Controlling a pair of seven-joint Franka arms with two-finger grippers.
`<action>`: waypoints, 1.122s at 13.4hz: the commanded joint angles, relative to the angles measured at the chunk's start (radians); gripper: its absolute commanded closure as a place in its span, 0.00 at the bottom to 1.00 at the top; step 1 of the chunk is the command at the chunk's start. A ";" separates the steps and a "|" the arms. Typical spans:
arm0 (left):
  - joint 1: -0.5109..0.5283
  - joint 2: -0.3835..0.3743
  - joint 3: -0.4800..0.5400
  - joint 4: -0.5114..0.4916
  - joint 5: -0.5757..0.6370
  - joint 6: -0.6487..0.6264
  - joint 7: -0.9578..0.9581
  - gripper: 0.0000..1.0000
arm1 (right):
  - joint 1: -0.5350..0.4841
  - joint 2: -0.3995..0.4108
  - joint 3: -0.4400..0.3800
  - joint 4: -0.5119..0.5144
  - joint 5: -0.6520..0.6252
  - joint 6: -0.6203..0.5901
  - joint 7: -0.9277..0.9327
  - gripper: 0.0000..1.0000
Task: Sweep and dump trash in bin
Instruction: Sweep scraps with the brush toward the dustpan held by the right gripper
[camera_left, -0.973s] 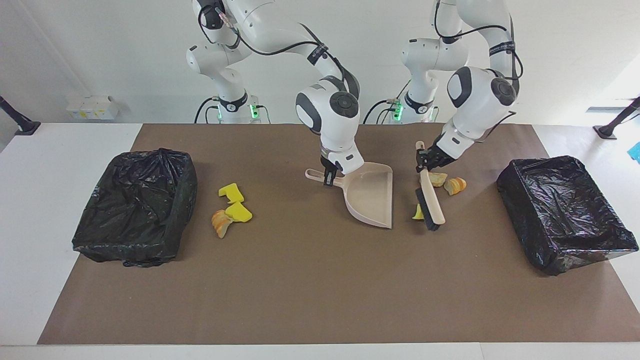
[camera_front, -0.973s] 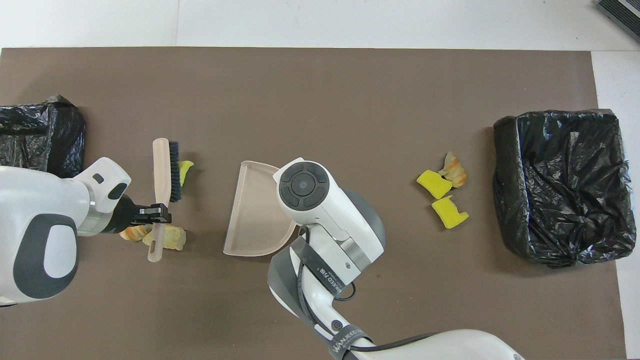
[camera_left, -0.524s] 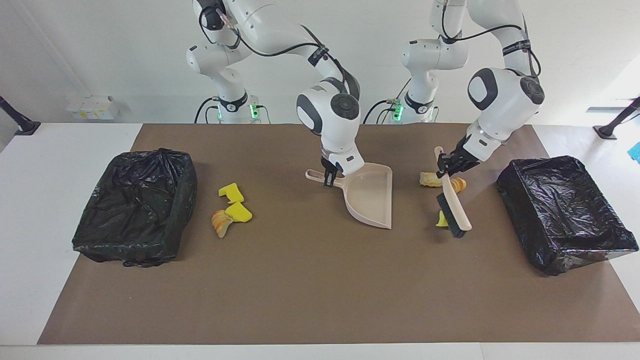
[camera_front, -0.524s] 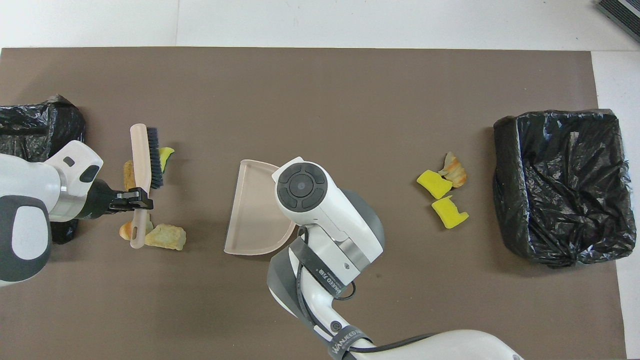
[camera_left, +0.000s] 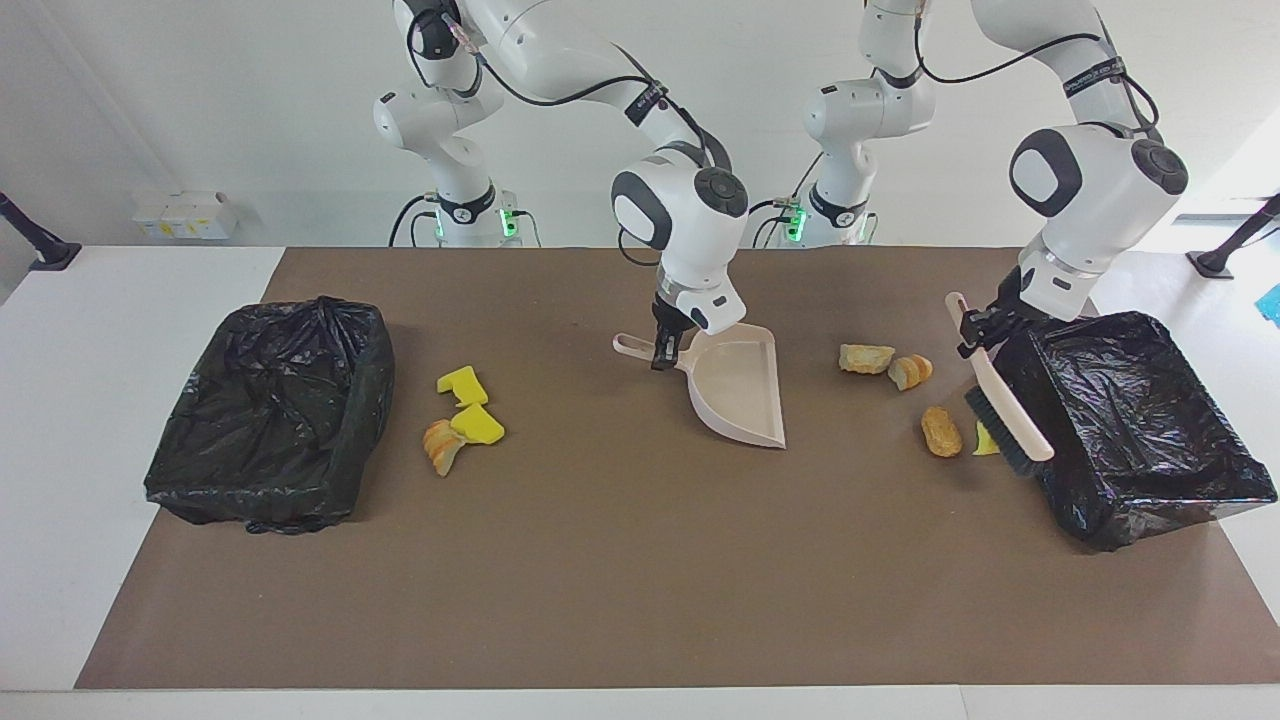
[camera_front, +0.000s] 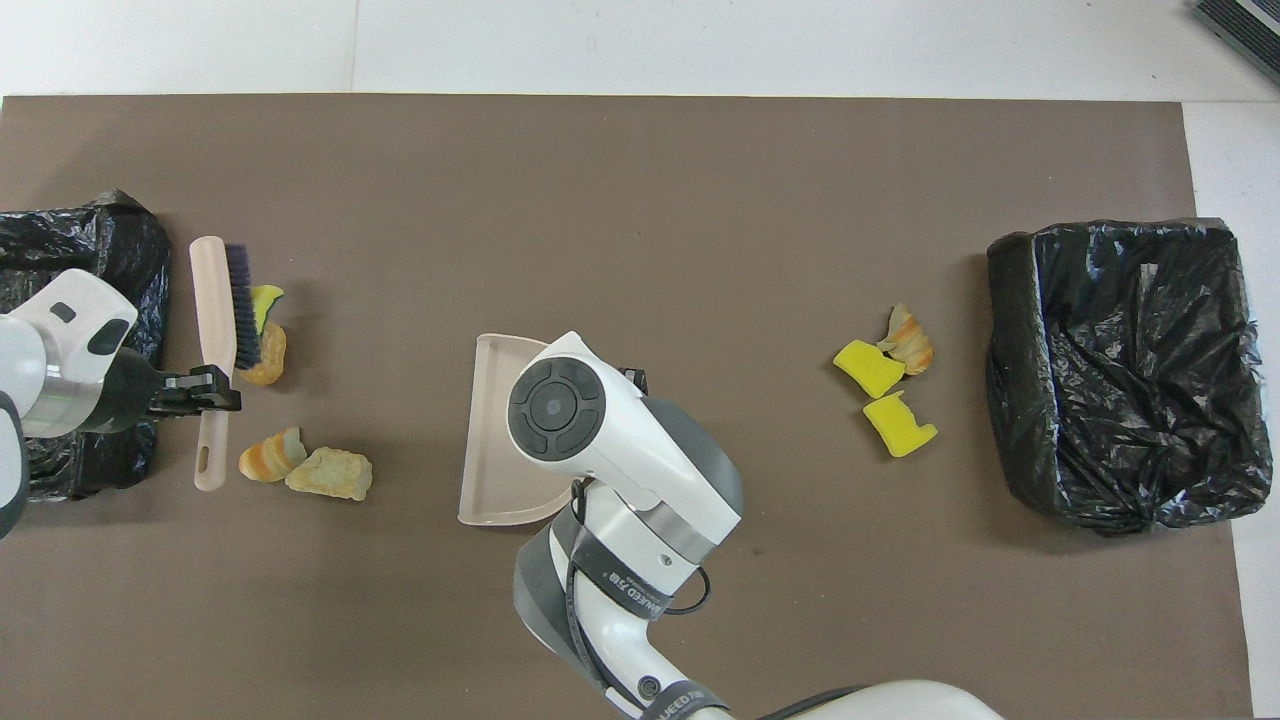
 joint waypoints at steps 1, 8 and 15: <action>-0.003 0.030 -0.012 -0.040 0.031 0.039 -0.007 1.00 | -0.005 0.019 0.004 0.027 -0.022 -0.016 0.019 1.00; -0.308 -0.008 -0.020 -0.153 -0.008 0.059 -0.110 1.00 | -0.007 0.017 0.004 0.026 -0.014 0.007 0.022 1.00; -0.472 -0.049 -0.009 0.011 -0.102 -0.103 -0.296 1.00 | -0.007 0.017 0.004 0.019 -0.014 0.005 0.022 1.00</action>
